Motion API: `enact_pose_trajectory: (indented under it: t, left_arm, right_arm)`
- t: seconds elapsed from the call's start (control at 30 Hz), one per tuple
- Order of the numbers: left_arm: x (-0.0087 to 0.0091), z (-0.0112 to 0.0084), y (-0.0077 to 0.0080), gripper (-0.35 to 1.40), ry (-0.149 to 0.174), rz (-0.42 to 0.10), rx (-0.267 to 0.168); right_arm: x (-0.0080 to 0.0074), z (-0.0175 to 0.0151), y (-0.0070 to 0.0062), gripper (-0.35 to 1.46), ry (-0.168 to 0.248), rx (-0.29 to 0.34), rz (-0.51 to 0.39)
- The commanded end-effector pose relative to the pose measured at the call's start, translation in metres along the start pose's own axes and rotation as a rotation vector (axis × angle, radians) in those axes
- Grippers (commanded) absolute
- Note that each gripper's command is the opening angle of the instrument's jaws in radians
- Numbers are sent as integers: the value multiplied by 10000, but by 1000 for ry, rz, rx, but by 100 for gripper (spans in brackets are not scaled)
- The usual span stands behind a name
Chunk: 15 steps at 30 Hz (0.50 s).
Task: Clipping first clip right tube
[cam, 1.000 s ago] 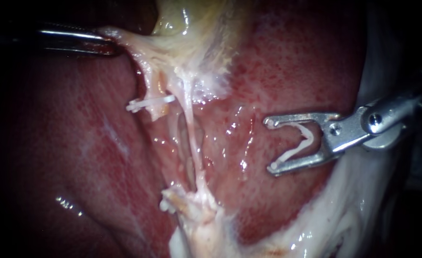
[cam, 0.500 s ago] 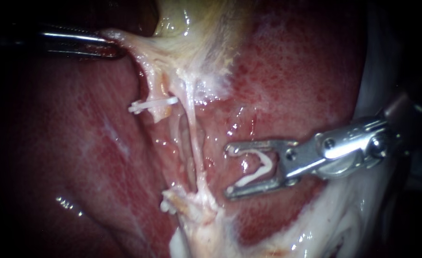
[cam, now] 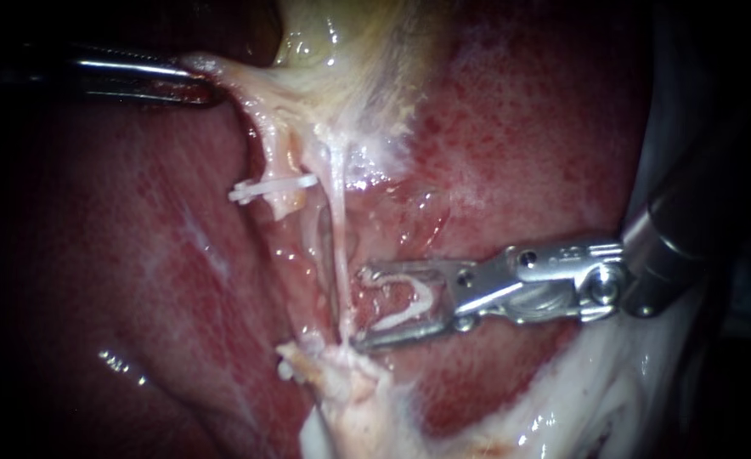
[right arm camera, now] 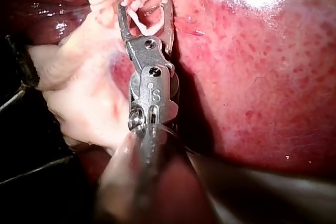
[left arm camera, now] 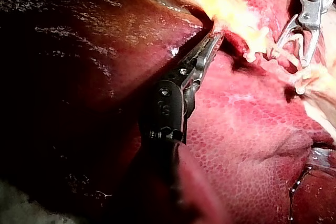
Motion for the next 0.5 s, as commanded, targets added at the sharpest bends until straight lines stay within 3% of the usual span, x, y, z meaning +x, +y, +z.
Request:
enact_pose_trajectory:
  t: [0.03, 0.3, 0.5]
  left_arm:
    - [0, 0, 0, -35, 0, 0, 0]
    - [0, 1, 0, -35, 0, 0, 1]
    - [0, 1, 0, -35, 0, 0, 1]
  right_arm:
    - [1, 3, 0, 49, 7, 9, 9]
    - [1, 21, 1, 49, 20, 45, 42]
    - [5, 22, -10, 49, 68, 65, 78]
